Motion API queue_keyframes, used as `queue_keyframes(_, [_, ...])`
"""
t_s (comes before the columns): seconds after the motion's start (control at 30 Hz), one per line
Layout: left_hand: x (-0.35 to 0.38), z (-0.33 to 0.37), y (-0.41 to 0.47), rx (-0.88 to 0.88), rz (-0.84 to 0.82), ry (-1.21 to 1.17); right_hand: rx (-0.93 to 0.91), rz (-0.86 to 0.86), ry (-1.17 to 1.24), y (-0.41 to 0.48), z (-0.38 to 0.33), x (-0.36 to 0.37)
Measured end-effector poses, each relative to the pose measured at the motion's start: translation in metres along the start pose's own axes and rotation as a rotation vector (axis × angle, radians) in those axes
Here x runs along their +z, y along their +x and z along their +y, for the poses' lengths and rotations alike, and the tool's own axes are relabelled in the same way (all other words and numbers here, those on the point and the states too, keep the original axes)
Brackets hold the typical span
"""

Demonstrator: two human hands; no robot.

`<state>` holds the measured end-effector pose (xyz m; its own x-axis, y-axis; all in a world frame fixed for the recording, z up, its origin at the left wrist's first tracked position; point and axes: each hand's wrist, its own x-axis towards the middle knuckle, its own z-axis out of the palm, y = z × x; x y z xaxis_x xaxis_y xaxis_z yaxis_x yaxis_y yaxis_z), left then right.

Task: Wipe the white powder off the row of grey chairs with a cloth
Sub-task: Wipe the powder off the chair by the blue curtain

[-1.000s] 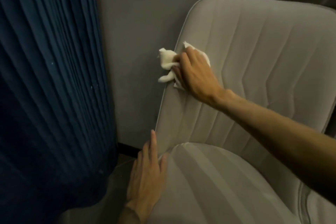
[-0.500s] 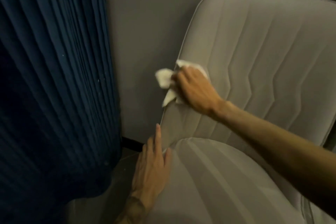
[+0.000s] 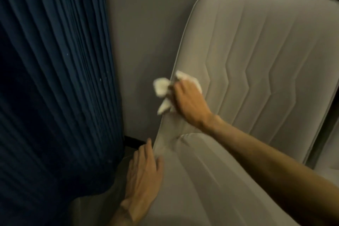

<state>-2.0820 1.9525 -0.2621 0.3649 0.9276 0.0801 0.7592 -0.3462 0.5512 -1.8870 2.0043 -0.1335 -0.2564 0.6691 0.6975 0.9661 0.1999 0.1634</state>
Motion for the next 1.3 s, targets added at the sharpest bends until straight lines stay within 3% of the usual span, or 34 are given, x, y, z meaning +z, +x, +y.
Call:
queue_keyframes(0.07, [-0.003, -0.002, -0.006, -0.019, -0.015, -0.007, 0.187, 0.162, -0.053, 0.027, 0.017, -0.01])
queue_keyframes(0.13, [-0.004, -0.003, -0.009, -0.041, -0.017, -0.049, 0.264, 0.173, -0.039, 0.022, 0.009, -0.007])
queue_keyframes(0.2, [-0.002, -0.005, -0.01, -0.06, -0.013, -0.093, 0.277, 0.092, 0.208, -0.011, -0.025, 0.007])
queue_keyframes(0.27, [0.002, -0.008, -0.01, -0.064, 0.007, -0.134, 0.165, -0.034, 0.403, -0.064, -0.058, 0.024])
queue_keyframes(0.33, [0.002, -0.009, -0.01, -0.073, 0.018, -0.193, -0.017, -0.272, 0.319, -0.105, -0.072, 0.028])
queue_keyframes(0.4, [-0.001, -0.012, -0.011, -0.071, 0.01, -0.19, 0.002, -0.373, 0.251, -0.12, -0.055, 0.03])
queue_keyframes(0.5, [-0.006, -0.023, -0.021, -0.066, -0.043, -0.141, 0.224, -0.308, 0.185, -0.119, -0.034, 0.028])
queue_keyframes(0.6, [-0.009, -0.036, -0.032, -0.081, -0.073, -0.173, 0.377, -0.26, 0.245, -0.128, -0.065, 0.024])
queue_keyframes(0.7, [-0.009, -0.037, -0.035, -0.129, -0.067, -0.243, 0.293, -0.4, 0.43, -0.133, -0.125, 0.019])
queue_keyframes(0.8, [-0.013, -0.036, -0.043, -0.106, -0.063, -0.242, 0.244, -0.419, 0.448, -0.129, -0.125, 0.019])
queue_keyframes(0.93, [-0.014, -0.046, -0.052, -0.043, -0.103, -0.198, 0.539, -0.393, 0.308, -0.124, -0.071, 0.034])
queue_keyframes(1.03, [-0.014, -0.047, -0.053, -0.016, -0.106, -0.231, 0.678, -0.41, 0.207, -0.121, -0.076, 0.043])
queue_keyframes(1.13, [-0.013, -0.051, -0.054, -0.015, -0.124, -0.311, 0.503, -0.348, 0.24, -0.132, -0.126, 0.023])
queue_keyframes(1.2, [-0.014, -0.053, -0.056, -0.021, -0.134, -0.357, 0.363, -0.428, 0.374, -0.141, -0.152, 0.002])
queue_keyframes(1.3, [-0.016, -0.06, -0.055, 0.019, -0.16, -0.38, 0.388, -0.442, 0.326, -0.135, -0.14, 0.008])
